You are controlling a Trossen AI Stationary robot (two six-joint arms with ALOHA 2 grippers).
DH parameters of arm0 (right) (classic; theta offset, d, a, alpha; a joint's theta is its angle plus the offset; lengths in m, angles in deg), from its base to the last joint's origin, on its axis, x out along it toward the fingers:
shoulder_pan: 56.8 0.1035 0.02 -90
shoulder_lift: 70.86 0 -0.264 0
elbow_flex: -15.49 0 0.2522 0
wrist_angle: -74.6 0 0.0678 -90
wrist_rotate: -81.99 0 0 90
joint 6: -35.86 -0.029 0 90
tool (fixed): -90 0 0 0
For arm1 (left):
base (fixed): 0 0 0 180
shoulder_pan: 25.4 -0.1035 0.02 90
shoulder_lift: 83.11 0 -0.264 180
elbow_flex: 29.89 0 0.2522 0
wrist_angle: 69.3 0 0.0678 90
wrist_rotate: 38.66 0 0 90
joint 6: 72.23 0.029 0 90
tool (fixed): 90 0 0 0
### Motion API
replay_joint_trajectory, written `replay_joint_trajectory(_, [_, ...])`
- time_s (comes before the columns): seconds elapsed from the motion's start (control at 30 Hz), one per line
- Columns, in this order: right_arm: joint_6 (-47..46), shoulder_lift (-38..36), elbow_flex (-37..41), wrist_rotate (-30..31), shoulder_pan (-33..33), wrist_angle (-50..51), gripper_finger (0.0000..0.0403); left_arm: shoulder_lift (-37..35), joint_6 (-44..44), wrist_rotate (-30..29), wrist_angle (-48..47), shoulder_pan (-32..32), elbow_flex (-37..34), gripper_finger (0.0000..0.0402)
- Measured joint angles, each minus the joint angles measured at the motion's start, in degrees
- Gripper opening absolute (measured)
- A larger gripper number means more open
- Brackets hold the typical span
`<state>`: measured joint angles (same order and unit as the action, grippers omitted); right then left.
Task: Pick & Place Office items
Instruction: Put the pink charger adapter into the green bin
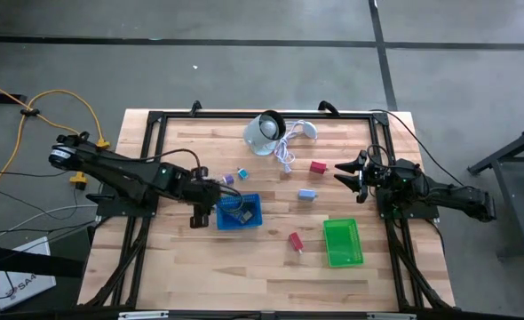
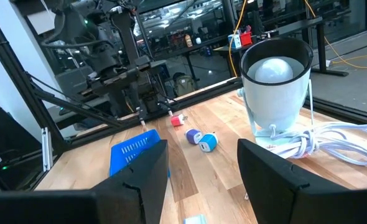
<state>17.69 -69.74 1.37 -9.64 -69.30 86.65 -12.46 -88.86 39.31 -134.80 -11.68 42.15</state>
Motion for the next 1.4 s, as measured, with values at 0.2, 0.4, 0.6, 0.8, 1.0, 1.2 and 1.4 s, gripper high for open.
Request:
replay_joint_trajectory(0.2, [0.01,0.01,0.01,0.0,0.0,0.11,0.0179,-1.09,-8.88,-3.11,-3.01,-0.84,-2.02,0.0203])
replay_joint_trajectory(0.4, [0.0,0.18,0.0,0.02,0.0,0.11,0.0179,-2.8,-24.92,-4.33,-8.39,-4.64,-3.73,0.0203])
replay_joint_trajectory(0.6, [0.01,0.34,0.0,0.13,0.0,0.15,0.0179,-2.45,-36.12,-5.8,-13.72,-6.32,-3.8,0.0203])
replay_joint_trajectory(0.8, [-0.01,0.34,0.01,0.13,0.0,0.17,0.0179,-1.96,-44.85,-6.55,-17.88,-7.39,-4.17,0.0203])
replay_joint_trajectory(1.0, [0.01,0.34,0.0,0.07,0.0,0.17,0.0179,-1.68,-54.5,-7.33,-17.82,-7.34,-7.37,0.0203])
replay_joint_trajectory(1.2, [0.01,0.34,0.0,0.04,0.0,0.17,0.0179,-1.44,-59.11,-6.41,-14.25,-7.6,-11.76,0.0203])
replay_joint_trajectory(1.4, [0.0,0.34,0.01,0.03,0.0,0.17,0.0179,-1.44,-59.24,-5.02,-10.93,-9.84,-14.12,0.0203])
